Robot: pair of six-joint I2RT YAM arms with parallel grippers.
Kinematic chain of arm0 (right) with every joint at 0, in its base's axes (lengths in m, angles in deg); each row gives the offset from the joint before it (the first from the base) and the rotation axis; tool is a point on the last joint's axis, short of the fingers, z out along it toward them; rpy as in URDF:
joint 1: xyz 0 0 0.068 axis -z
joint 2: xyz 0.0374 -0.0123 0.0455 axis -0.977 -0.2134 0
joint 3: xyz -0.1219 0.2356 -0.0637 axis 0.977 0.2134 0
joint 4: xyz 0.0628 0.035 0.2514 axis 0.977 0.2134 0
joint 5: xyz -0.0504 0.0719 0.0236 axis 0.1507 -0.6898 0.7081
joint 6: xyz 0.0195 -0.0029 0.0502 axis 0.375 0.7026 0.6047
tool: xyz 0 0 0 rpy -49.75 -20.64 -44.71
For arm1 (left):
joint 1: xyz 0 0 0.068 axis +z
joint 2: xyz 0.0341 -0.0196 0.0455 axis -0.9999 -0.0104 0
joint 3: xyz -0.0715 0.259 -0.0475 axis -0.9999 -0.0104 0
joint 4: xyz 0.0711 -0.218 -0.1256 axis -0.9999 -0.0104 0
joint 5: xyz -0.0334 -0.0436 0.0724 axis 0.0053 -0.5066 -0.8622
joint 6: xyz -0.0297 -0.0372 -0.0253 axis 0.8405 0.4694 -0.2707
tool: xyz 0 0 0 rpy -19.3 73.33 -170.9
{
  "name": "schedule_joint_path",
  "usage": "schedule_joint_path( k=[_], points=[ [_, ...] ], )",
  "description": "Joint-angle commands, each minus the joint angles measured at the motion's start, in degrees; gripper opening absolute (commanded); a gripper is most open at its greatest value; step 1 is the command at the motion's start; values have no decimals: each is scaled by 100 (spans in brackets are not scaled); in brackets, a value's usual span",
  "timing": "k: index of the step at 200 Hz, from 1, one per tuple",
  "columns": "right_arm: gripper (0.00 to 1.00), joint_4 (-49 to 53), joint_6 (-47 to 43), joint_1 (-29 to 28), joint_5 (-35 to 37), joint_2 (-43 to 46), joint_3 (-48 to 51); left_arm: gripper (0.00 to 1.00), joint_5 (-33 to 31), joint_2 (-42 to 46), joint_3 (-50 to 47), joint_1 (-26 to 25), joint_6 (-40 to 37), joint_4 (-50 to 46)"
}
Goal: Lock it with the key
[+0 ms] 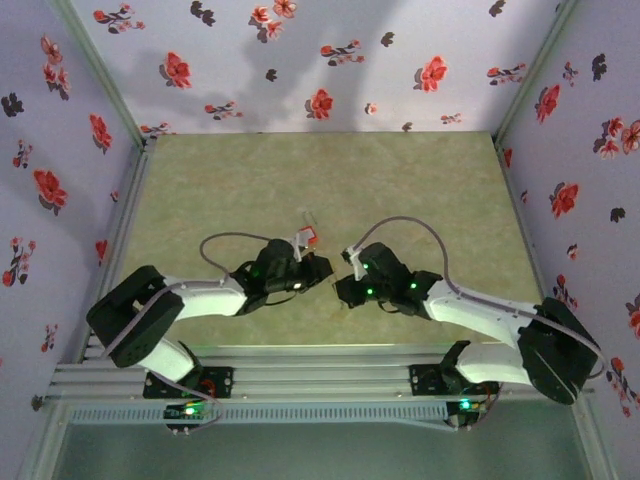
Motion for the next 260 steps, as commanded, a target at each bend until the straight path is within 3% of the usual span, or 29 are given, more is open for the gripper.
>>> schedule_joint_path(
  k=[1, 30, 101, 156, 260],
  points=[
    [0, -46, 95, 34, -184, 319, 148, 0, 416, 142, -441, 186, -335, 554],
    [0, -458, 211, 33, -824, 681, 352, 0, 680, 293, -909, 325, -558, 1274],
    [0, -1610, 644, 39, -2243, 1279, 726, 0, 947, 555, -1402, 343, -1323, 1895],
    [0, -2093, 989, 44, -2618, 1689, 880, 0, 1256, -130, -1779, 344, -1264, 3360],
    [0, -3199, 1720, 137, -3123, 1819, 1030, 0, 1471, -352, -1743, 153, -1816, 3457]
  ],
)
